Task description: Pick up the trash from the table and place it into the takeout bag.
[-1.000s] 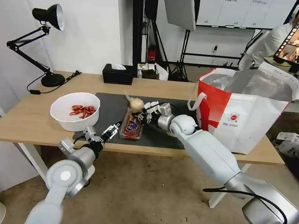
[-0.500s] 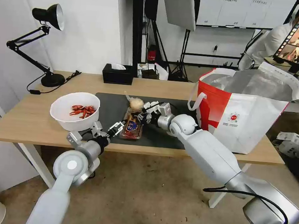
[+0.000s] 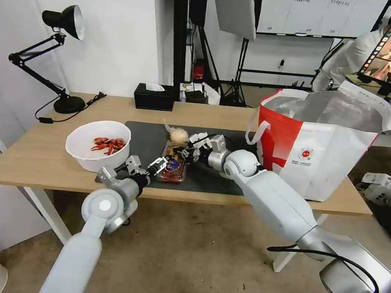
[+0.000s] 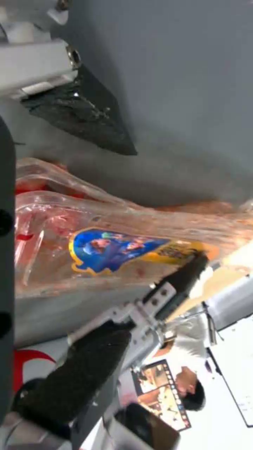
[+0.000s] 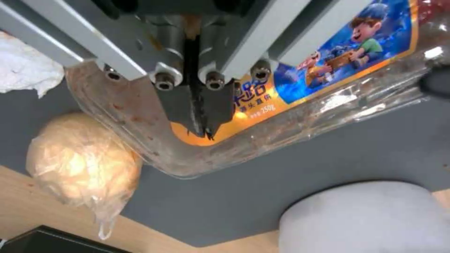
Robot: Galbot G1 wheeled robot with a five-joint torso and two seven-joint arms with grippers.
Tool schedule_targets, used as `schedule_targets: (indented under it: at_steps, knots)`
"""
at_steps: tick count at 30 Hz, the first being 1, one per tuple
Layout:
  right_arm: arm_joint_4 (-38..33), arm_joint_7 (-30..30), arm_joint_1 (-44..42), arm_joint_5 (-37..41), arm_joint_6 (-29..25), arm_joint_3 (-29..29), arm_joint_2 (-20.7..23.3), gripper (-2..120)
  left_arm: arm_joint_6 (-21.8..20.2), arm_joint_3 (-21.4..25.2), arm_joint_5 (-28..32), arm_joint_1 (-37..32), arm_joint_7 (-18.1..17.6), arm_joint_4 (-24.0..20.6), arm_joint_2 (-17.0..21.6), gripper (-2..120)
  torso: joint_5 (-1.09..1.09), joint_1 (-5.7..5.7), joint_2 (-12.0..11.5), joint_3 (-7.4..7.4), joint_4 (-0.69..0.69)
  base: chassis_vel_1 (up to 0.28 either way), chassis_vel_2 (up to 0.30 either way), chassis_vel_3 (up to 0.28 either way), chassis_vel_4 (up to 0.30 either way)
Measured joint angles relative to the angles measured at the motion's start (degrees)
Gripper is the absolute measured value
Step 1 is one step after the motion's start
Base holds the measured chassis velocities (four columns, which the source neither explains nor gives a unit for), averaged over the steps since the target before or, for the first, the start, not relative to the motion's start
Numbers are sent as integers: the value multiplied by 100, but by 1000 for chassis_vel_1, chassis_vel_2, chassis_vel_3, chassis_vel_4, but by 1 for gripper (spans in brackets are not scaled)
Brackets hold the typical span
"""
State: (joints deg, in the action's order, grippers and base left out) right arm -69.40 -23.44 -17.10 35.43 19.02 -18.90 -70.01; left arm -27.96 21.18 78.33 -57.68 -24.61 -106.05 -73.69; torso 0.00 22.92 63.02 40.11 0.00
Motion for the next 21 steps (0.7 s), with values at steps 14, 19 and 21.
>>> schedule_targets:
  at_steps: [14,19,21]
  knots:
    - [-109,38,-76,45,0,4,45,0,-320,2,203,169,13,221,183,64,0,0,0,0,1,0,0,0,0]
    - [-129,53,-92,76,-1,13,65,0,-400,19,254,200,4,303,221,44,0,0,0,0,1,0,0,0,0]
    - [-136,58,-100,85,-1,14,73,0,-404,19,264,200,-11,311,222,40,0,0,0,0,1,0,0,0,0]
